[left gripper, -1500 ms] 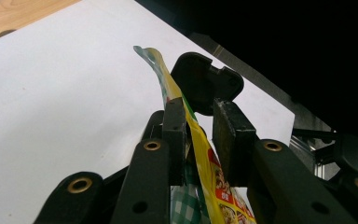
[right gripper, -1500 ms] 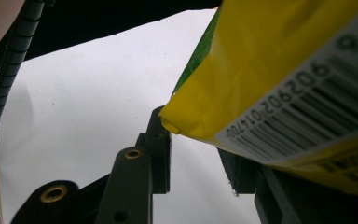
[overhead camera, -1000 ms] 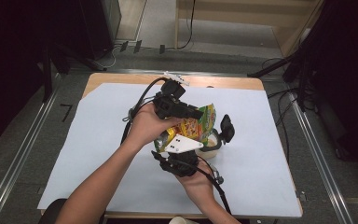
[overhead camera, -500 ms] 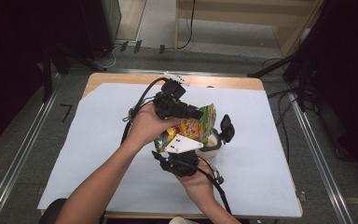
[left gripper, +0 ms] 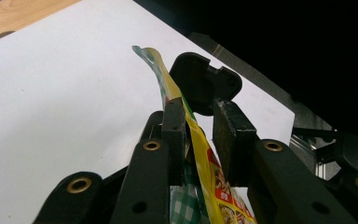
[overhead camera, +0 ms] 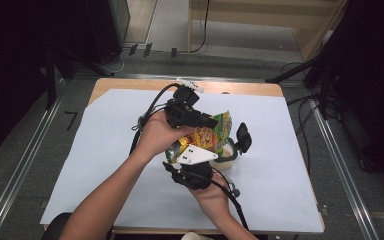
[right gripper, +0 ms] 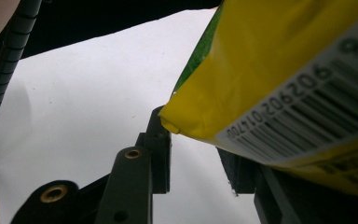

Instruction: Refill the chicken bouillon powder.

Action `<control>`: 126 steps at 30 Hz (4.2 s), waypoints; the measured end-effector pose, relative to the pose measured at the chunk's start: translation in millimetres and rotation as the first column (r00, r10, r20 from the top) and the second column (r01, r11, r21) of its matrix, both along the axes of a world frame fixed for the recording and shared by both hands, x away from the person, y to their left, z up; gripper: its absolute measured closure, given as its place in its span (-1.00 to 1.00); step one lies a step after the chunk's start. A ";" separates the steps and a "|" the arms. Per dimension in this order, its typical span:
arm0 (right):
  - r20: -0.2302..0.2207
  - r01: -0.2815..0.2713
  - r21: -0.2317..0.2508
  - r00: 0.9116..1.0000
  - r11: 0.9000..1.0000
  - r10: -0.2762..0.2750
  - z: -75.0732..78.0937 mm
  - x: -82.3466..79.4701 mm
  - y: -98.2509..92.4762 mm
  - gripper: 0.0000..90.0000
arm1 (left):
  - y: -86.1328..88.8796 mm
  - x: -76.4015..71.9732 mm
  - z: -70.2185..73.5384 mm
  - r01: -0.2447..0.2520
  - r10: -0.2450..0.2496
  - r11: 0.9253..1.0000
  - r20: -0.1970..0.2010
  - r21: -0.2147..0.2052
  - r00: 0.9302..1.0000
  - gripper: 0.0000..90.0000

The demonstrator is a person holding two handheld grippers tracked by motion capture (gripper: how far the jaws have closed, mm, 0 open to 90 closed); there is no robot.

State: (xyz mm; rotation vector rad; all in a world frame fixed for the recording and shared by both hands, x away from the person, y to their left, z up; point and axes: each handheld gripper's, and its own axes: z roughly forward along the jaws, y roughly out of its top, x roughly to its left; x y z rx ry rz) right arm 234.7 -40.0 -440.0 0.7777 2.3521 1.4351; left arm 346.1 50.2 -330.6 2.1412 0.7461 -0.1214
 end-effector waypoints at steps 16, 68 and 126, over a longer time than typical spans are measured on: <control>-0.006 -0.006 0.006 1.000 1.000 0.006 -4.2 -1.2 -0.2 0.47 | 0.9 -1.7 -3.5 0.006 -0.006 1.000 -0.014 0.010 1.000 0.67; -0.030 -0.025 -0.015 0.999 1.000 0.025 -42.0 -4.4 7.4 0.11 | 9.2 4.1 -29.5 0.035 -0.025 0.996 -0.115 0.080 0.993 0.62; -0.089 -0.022 0.009 0.996 1.000 0.023 -61.3 3.2 6.1 0.02 | 32.3 19.8 -36.7 0.098 -0.114 0.992 -0.235 -0.077 0.965 1.00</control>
